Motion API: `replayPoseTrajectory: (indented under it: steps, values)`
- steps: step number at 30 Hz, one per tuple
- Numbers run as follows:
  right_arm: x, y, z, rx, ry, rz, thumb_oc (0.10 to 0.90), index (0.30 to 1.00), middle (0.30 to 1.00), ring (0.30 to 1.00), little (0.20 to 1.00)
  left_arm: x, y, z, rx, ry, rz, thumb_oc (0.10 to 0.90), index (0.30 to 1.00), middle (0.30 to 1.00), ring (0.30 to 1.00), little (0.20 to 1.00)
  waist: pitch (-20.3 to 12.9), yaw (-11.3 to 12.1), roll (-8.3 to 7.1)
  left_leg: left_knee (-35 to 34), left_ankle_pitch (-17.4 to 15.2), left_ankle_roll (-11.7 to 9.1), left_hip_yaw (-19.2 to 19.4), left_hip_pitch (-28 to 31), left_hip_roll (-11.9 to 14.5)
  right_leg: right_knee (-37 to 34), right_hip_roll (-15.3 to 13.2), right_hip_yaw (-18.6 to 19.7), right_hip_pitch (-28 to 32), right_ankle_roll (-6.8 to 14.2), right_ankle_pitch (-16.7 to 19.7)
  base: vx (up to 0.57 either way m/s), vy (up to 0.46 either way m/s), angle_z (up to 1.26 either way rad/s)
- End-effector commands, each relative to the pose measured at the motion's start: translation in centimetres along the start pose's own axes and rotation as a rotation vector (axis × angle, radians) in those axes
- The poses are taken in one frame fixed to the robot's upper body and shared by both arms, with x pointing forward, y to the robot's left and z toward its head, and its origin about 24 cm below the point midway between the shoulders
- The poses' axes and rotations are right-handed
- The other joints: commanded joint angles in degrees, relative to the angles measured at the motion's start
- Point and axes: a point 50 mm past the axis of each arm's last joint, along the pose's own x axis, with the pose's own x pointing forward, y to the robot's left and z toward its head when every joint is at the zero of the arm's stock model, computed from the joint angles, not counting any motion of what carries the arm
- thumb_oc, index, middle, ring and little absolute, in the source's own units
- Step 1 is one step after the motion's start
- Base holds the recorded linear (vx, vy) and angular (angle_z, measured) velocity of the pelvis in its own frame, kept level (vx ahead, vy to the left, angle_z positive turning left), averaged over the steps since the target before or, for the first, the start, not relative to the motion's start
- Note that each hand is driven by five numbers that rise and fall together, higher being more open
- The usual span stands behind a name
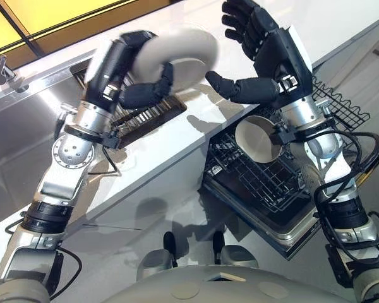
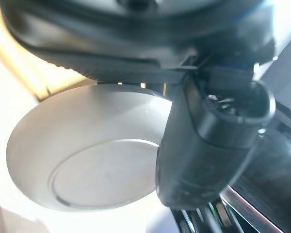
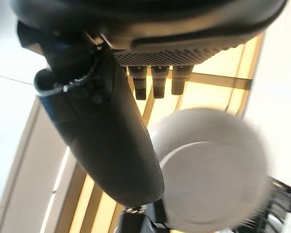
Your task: Pick up plates and place into dishwasher.
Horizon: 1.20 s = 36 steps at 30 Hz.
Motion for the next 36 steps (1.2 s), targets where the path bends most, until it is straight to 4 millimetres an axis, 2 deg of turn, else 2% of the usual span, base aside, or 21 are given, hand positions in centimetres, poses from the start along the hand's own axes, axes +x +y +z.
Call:
replayPoseTrajectory:
  steps: [1,7,11,16,19,24,29,36]
  values:
    - [2.7,0.4,3.3,0.09,-0.188,0.026,0.8,0.9,0.9,0.9,0.9,3.1,-0.6,5.0,-0.125,-0.267,-0.183,0.1,0.3,0.3,0.3,0.2,-8.3,-0.6,0.17,0.6,-5.5,2.1,1.7,1.0,-3.4,9.5,3.0,-0.2,-4.1,3.6,-6.1,0.0,0.0,0.0]
    - [2.8,1.2,0.8,0.321,-0.011,0.15,0.8,0.9,0.9,0.9,0.9,3.0,-1.0,4.7,-0.259,-0.241,-0.3,0.1,0.3,0.3,0.3,0.2,-8.5,-0.7,0.3,0.5,-5.7,2.5,2.3,1.1,-3.2,9.9,2.7,-0.5,-4.3,3.8,-6.2,0.02,0.002,0.0]
    - [2.0,3.3,-1.4,0.494,0.17,0.371,0.8,0.9,0.9,0.9,0.9,2.8,-1.1,4.4,-0.304,-0.241,-0.34,0.1,0.3,0.3,0.3,0.2,-8.8,-0.3,-0.15,0.5,-5.6,2.8,2.2,0.9,-3.1,10.1,2.6,-0.7,-4.4,3.7,-6.3,0.04,-0.017,0.02]
    - [1.2,3.4,-2.9,0.476,0.298,0.476,0.8,0.9,0.9,0.9,0.9,2.8,-0.5,4.3,-0.292,-0.232,-0.327,0.1,0.3,0.3,0.3,0.2,-9.0,-0.2,-0.73,0.4,-5.3,2.9,2.0,0.7,-2.9,10.3,2.6,-0.8,-4.5,3.4,-6.4,0.01,-0.003,0.01]
    - [1.1,2.5,-3.1,0.473,0.313,0.468,0.8,0.9,0.9,0.9,0.9,2.7,0.0,4.0,-0.263,-0.215,-0.297,0.1,0.3,0.3,0.3,0.2,-9.0,-0.4,-1.07,0.4,-5.3,3.0,2.0,0.7,-2.9,10.3,2.6,-0.6,-4.5,3.3,-6.3,0.0,0.0,0.0]
    - [0.9,1.1,-2.8,0.569,0.329,0.467,0.8,0.9,0.9,0.9,0.9,2.1,0.9,3.5,-0.194,-0.178,-0.25,0.1,0.3,0.3,0.3,0.2,-8.9,-0.4,-1.45,0.4,-5.4,3.1,1.8,0.6,-3.0,10.3,2.6,-0.5,-4.7,3.3,-6.2,0.0,0.0,0.0]
    - [0.8,0.8,-2.1,0.705,0.29,0.49,0.8,0.9,0.9,0.9,0.9,1.5,1.4,3.1,-0.175,-0.153,-0.227,0.1,0.3,0.3,0.3,0.2,-9.0,0.0,-1.83,0.4,-5.5,3.1,1.9,0.5,-3.1,9.3,2.4,-1.2,-4.5,3.4,-5.6,0.0,0.0,0.0]
    - [0.6,0.6,-2.1,0.746,0.304,0.472,0.8,0.9,0.9,0.9,0.9,1.4,2.1,2.5,-0.144,-0.125,-0.184,0.1,0.3,0.3,0.3,0.2,-9.5,0.0,-2.15,0.4,-5.5,3.0,2.3,0.1,-3.1,8.0,2.4,-1.2,-4.4,3.4,-5.0,-0.01,-0.032,-0.05]
